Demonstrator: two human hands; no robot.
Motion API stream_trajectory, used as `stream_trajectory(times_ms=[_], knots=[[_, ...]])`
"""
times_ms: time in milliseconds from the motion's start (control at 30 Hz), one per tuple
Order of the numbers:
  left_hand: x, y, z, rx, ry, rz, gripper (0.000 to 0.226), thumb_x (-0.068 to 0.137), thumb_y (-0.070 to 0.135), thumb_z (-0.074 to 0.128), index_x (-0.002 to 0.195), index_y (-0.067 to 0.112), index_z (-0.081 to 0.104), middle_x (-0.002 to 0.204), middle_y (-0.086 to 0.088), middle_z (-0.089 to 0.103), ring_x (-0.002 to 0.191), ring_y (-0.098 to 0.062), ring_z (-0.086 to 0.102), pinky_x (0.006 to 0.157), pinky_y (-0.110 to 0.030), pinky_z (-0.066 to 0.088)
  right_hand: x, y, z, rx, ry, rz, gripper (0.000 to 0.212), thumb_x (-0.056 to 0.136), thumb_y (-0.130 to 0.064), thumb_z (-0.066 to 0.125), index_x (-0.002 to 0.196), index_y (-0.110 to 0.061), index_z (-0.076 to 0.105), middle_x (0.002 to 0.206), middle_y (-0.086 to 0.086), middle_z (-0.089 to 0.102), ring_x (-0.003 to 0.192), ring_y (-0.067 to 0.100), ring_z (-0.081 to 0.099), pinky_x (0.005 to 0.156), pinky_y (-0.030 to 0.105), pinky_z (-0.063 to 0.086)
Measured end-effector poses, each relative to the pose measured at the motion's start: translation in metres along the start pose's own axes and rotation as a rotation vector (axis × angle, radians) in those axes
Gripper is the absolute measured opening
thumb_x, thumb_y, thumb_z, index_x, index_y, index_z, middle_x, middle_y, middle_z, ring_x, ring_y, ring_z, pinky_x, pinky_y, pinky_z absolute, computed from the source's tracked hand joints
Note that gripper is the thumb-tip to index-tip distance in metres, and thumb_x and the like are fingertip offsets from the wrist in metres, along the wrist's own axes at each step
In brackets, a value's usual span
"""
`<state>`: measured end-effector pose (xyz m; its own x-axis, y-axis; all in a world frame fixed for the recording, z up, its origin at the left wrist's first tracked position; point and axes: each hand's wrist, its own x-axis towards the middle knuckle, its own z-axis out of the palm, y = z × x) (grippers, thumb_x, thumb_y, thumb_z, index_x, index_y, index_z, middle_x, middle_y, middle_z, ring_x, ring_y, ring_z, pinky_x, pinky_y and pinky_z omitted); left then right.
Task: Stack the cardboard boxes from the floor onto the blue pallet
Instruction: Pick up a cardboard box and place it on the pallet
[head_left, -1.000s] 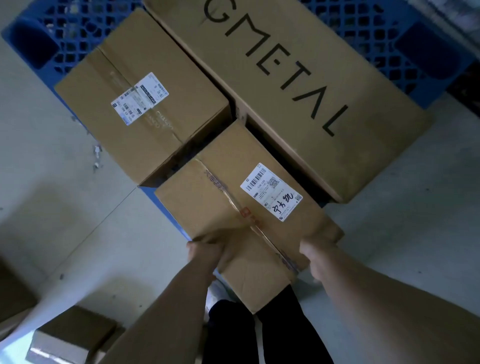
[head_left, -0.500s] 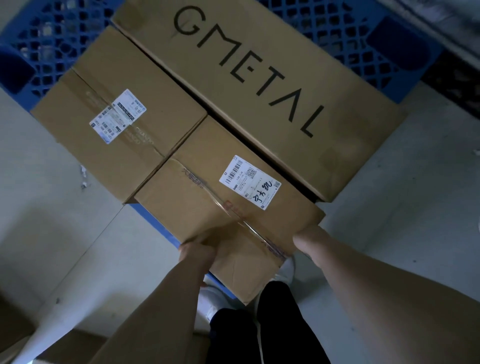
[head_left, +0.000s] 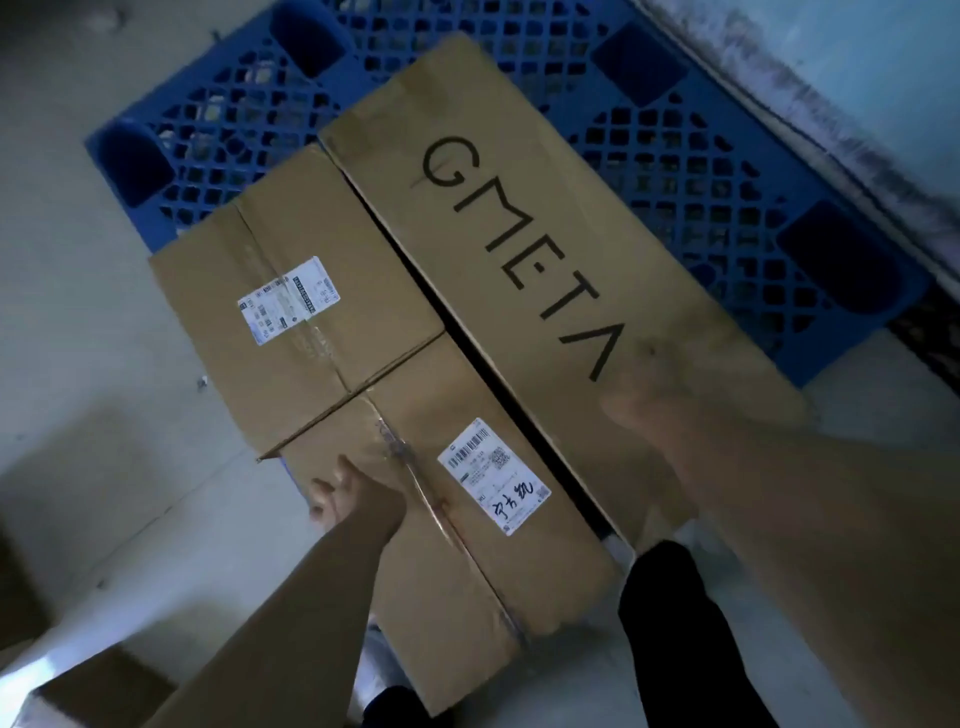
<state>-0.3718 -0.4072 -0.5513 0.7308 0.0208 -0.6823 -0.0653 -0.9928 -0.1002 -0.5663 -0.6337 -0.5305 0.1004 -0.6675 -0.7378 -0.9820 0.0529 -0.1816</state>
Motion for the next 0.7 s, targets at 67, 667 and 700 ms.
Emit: stream_trajectory(times_ms=[67,667,700], knots=[[0.002,0.021,0.007,-0.031,0.048,0.036,0.075,0.09,0.029,0.053,0.152,0.031,0.012,0.157,-0.014,0.004,0.138,-0.041,0.021,0.112,-0.044,0.028,0.037,0.002,-0.022,-0.006,0.082,-0.018,0.066,0.089,-0.021,0.054,0.147,-0.004,0.027,0.152,0.018,0.027,0.139,0.035,0.029,0.113,0.047,0.03],[-0.002,0.066,0.038,-0.124,-0.061,0.036,0.095,0.084,0.018,0.068,0.149,0.05,0.008,0.16,0.001,-0.004,0.134,-0.038,0.025,0.096,-0.038,0.04,0.111,0.014,-0.041,-0.041,0.077,0.048,0.1,0.073,-0.032,0.082,0.148,-0.018,0.018,0.148,0.013,0.027,0.131,0.039,0.035,0.101,0.05,0.042],[0.001,0.063,0.039,-0.143,-0.061,0.033,0.094,0.084,0.017,0.068,0.149,0.05,0.009,0.159,0.001,-0.003,0.134,-0.038,0.024,0.098,-0.039,0.04,0.11,0.017,-0.036,-0.04,0.05,0.047,0.098,0.074,-0.031,0.081,0.148,-0.017,0.018,0.148,0.013,0.027,0.132,0.039,0.034,0.102,0.05,0.041]])
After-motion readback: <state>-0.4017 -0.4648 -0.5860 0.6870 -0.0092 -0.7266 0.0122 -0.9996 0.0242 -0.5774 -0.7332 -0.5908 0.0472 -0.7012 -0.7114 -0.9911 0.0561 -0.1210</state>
